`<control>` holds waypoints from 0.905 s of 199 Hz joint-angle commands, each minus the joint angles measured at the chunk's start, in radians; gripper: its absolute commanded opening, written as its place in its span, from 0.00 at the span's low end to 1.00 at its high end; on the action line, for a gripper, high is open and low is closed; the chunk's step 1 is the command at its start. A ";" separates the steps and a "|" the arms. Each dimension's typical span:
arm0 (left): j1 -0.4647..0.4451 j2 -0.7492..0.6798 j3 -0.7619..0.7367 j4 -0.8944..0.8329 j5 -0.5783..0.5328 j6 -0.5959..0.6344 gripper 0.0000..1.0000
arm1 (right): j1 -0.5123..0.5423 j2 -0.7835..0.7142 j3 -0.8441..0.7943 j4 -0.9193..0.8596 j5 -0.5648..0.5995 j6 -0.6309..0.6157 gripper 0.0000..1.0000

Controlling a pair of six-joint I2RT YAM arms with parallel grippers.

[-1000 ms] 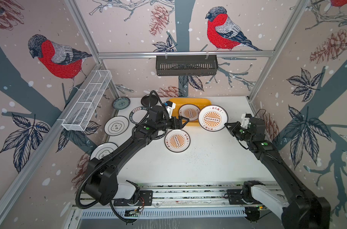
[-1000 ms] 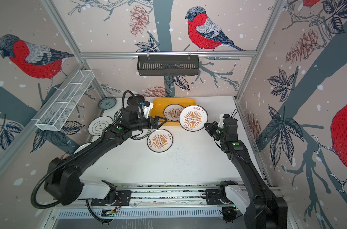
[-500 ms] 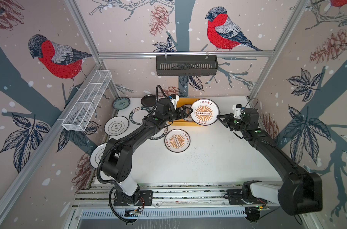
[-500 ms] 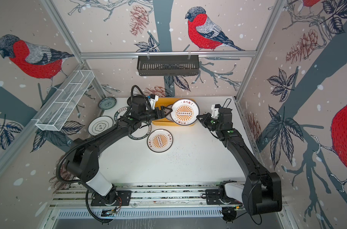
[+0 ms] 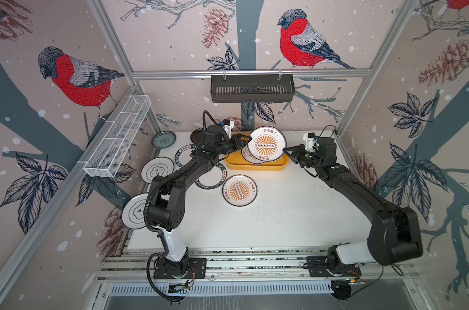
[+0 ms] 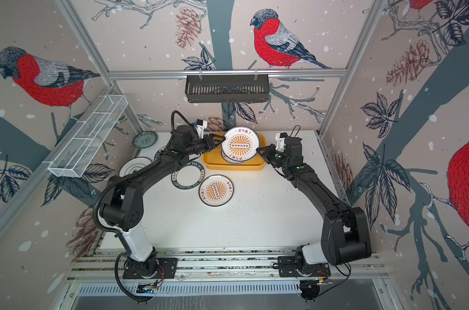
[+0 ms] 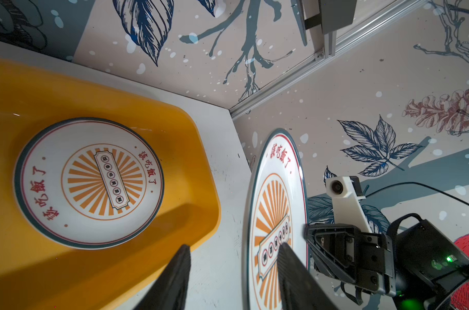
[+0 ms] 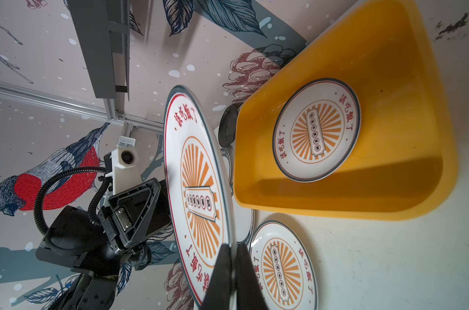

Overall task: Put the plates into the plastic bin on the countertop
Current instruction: 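Carry the plate over the yellow bin with the left gripper while the right gripper withdraws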

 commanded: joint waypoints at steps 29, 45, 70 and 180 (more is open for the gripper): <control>0.006 0.034 0.046 -0.012 0.115 0.037 0.40 | 0.026 0.035 0.020 0.098 0.052 0.033 0.01; 0.008 0.040 0.057 -0.034 0.111 0.057 0.29 | 0.028 0.047 0.025 0.098 0.066 0.036 0.01; 0.019 0.055 0.074 -0.037 0.124 0.059 0.21 | 0.031 0.064 0.030 0.100 0.086 0.043 0.01; 0.056 0.216 0.231 -0.105 0.105 -0.011 0.00 | 0.028 0.070 0.056 0.029 0.262 -0.036 1.00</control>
